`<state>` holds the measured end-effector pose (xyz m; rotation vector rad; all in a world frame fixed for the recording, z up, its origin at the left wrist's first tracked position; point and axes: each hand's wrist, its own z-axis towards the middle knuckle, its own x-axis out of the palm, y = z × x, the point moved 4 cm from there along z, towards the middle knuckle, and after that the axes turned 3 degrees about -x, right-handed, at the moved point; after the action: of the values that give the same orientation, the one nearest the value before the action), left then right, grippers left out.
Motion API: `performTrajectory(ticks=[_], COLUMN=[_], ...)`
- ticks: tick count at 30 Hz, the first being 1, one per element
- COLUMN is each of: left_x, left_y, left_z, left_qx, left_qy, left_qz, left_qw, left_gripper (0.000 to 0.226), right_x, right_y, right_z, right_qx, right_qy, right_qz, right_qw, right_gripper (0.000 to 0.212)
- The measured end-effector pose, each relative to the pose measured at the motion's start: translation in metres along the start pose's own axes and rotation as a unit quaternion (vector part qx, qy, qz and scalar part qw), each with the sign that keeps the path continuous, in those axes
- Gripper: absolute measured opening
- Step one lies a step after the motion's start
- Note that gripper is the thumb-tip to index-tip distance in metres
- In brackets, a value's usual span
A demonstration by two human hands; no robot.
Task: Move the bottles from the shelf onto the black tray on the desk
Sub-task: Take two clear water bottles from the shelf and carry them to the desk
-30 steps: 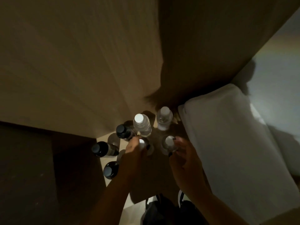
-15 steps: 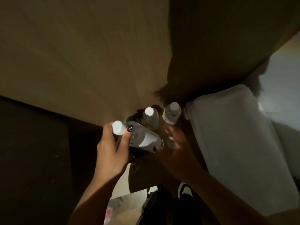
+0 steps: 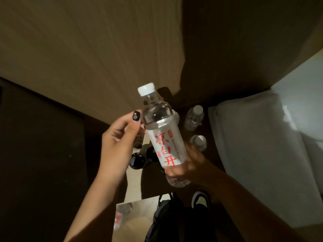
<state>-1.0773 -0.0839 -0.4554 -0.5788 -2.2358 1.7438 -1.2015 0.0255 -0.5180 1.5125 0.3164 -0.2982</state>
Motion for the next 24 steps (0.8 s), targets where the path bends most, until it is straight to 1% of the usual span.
performTrajectory(ticks=[1, 2, 3, 4, 5, 7, 9, 10, 11, 13, 14, 16, 17, 18, 19, 20, 21, 22, 24], left_x=[0.004, 0.011, 0.019, 0.025, 0.031, 0.042, 0.052, 0.056, 0.060, 0.063, 0.061, 0.052, 0.048, 0.044, 0.042, 0.042, 0.042, 0.043, 0.045], left_y=[0.009, 0.017, 0.026, 0.034, 0.040, 0.048, 0.052, 0.052, 0.054, 0.058, 0.059, 0.064, 0.065, 0.067, 0.069, 0.070, 0.071, 0.070, 0.072], left_z=[0.000, 0.000, 0.001, 0.001, 0.002, 0.002, -0.002, -0.005, -0.008, -0.009, -0.008, -0.005, -0.003, -0.003, -0.003, -0.004, -0.005, -0.006, -0.008], left_qx=[-0.026, -0.056, -0.089, -0.129, -0.174, -0.242, -0.279, -0.297, -0.313, -0.320, -0.317, -0.313, -0.311, -0.314, -0.320, -0.327, -0.331, -0.334, -0.338], left_qy=[0.033, 0.065, 0.086, 0.092, 0.084, 0.068, 0.057, 0.050, 0.039, 0.004, -0.025, -0.066, -0.076, -0.081, -0.080, -0.077, -0.072, -0.066, -0.041], left_qz=[0.001, -0.005, -0.022, -0.058, -0.104, -0.183, -0.230, -0.255, -0.275, -0.312, -0.327, -0.350, -0.351, -0.354, -0.361, -0.372, -0.378, -0.383, -0.380], left_qw=[0.999, 0.996, 0.992, 0.986, 0.976, 0.951, 0.931, 0.919, 0.908, 0.895, 0.890, 0.881, 0.880, 0.877, 0.872, 0.865, 0.862, 0.859, 0.860], left_gripper=[0.022, 0.024, 0.026, 0.030, 0.034, 0.044, 0.044, 0.042, 0.041, 0.044, 0.044, 0.045, 0.046, 0.046, 0.047, 0.047, 0.047, 0.046, 0.048], right_x=[-0.003, 0.001, 0.005, 0.010, 0.016, 0.018, 0.016, 0.013, 0.009, -0.010, -0.023, -0.052, -0.067, -0.081, -0.090, -0.093, -0.091, -0.081, -0.054], right_y=[0.006, -0.002, -0.007, -0.015, -0.021, -0.026, -0.027, -0.028, -0.028, -0.027, -0.026, -0.030, -0.034, -0.035, -0.037, -0.042, -0.046, -0.054, -0.072], right_z=[0.002, -0.003, -0.008, -0.013, -0.017, -0.023, -0.025, -0.024, -0.022, -0.019, -0.018, -0.017, -0.018, -0.019, -0.020, -0.021, -0.022, -0.021, -0.016], right_qx=[0.071, 0.152, 0.213, 0.249, 0.284, 0.330, 0.346, 0.348, 0.348, 0.342, 0.345, 0.360, 0.361, 0.355, 0.344, 0.333, 0.322, 0.313, 0.293], right_qy=[0.027, 0.051, 0.067, 0.082, 0.090, 0.074, 0.064, 0.064, 0.068, 0.084, 0.081, 0.022, -0.027, -0.091, -0.153, -0.199, -0.222, -0.219, -0.153], right_qz=[0.171, 0.320, 0.433, 0.469, 0.476, 0.485, 0.502, 0.495, 0.470, 0.364, 0.302, 0.214, 0.179, 0.134, 0.075, 0.013, -0.030, -0.055, -0.070], right_qw=[0.982, 0.934, 0.873, 0.843, 0.827, 0.807, 0.790, 0.794, 0.808, 0.862, 0.885, 0.908, 0.915, 0.921, 0.923, 0.922, 0.920, 0.923, 0.941], right_gripper=[0.031, 0.039, 0.043, 0.052, 0.057, 0.052, 0.046, 0.046, 0.046, 0.046, 0.041, 0.024, 0.020, 0.020, 0.022, 0.025, 0.029, 0.036, 0.059])
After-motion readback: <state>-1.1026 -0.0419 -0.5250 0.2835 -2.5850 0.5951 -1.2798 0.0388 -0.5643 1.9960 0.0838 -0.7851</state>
